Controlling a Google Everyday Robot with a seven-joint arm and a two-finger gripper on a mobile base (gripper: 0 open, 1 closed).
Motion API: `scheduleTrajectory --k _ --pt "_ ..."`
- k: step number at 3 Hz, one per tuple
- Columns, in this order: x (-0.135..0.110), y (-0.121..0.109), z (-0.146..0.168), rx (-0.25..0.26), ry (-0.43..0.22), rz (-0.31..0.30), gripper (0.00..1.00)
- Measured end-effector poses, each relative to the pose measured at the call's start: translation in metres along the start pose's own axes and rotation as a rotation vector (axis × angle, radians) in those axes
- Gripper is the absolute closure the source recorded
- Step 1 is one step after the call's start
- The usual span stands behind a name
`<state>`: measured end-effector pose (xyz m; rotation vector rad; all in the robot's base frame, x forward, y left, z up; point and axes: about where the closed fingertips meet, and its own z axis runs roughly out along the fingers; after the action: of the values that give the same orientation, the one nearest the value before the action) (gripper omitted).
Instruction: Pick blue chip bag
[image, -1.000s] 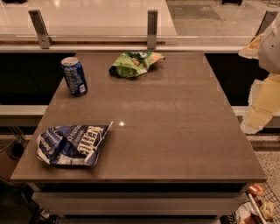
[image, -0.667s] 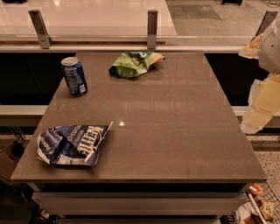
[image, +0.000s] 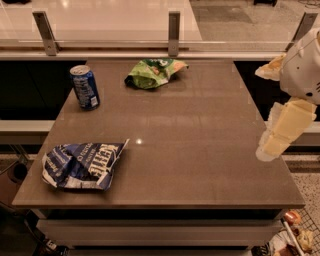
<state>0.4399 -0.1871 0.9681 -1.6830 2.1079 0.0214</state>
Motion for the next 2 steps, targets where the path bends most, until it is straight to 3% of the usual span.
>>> scheduleTrajectory --k 1,2 --pt "-0.024 0.017 0.025 -0.036 -0.141 0.001 0.0" --pt "-0.067 0.032 0.045 -0.069 -0.284 -0.03 0.0"
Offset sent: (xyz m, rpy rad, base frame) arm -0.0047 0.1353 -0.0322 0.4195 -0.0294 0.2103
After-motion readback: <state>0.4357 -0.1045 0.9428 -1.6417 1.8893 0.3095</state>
